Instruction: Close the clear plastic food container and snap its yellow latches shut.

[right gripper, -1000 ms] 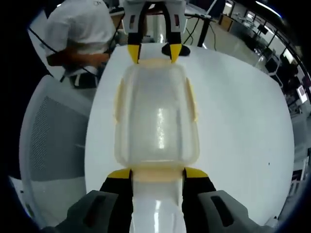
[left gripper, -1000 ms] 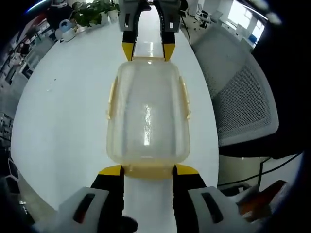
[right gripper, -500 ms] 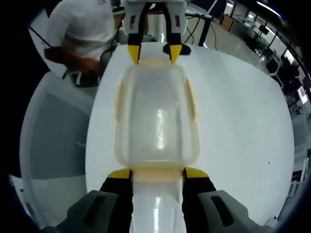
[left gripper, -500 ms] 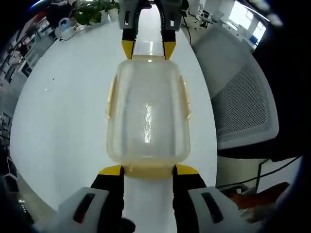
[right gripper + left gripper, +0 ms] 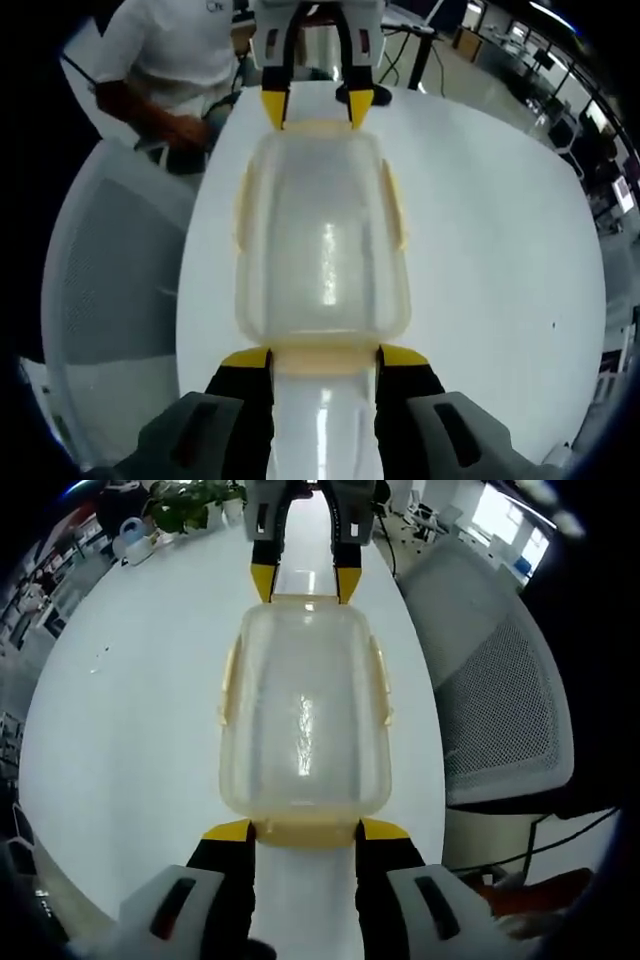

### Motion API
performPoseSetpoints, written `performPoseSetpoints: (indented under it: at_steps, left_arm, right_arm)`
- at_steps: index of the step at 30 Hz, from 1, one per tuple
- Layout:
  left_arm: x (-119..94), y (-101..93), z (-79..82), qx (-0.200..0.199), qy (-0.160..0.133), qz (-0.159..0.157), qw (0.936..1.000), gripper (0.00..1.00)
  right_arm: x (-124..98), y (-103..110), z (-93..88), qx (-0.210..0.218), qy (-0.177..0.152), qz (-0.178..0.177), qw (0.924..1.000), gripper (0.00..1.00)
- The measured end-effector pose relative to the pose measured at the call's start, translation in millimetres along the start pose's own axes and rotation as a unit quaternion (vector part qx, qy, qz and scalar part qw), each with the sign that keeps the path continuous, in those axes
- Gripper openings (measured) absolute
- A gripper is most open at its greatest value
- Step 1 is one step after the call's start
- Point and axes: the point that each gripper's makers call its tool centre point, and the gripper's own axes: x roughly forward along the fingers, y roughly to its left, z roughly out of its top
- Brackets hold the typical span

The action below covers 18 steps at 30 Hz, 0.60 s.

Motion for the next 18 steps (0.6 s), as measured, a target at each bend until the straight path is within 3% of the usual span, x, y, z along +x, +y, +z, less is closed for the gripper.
performPoseSetpoints:
  at_steps: [18]
  left_arm:
    - [13,-1.9,36.2,0.007,0.006,-0.004,0.9999,0.38]
  right_arm:
    - [-10,3,-37.8,0.008,0.003,0.004,1.0,0.37]
